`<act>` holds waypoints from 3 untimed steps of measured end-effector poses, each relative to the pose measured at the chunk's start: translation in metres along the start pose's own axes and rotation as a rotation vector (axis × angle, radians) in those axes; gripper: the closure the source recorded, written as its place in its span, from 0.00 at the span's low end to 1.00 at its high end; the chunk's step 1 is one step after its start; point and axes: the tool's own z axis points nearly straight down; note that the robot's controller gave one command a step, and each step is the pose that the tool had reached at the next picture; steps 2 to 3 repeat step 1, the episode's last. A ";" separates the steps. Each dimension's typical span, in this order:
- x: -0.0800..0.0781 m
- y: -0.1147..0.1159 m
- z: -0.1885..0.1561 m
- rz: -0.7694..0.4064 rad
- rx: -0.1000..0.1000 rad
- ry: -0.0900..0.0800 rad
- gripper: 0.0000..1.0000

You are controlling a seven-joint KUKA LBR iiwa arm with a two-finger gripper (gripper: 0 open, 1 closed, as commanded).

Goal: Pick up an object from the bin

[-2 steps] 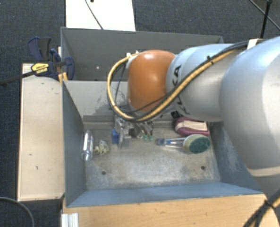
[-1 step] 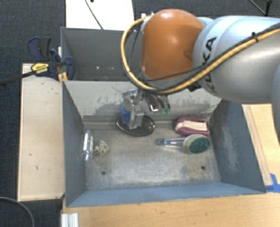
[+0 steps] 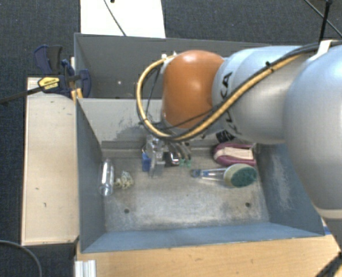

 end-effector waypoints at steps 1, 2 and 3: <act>-0.003 0.001 -0.110 -0.004 -0.005 -0.017 1.00; -0.003 0.001 -0.110 -0.004 -0.005 -0.017 1.00; -0.003 0.001 -0.110 -0.004 -0.005 -0.017 1.00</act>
Offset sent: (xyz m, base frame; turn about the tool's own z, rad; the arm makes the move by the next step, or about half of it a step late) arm 0.0015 0.0009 0.1045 -0.0036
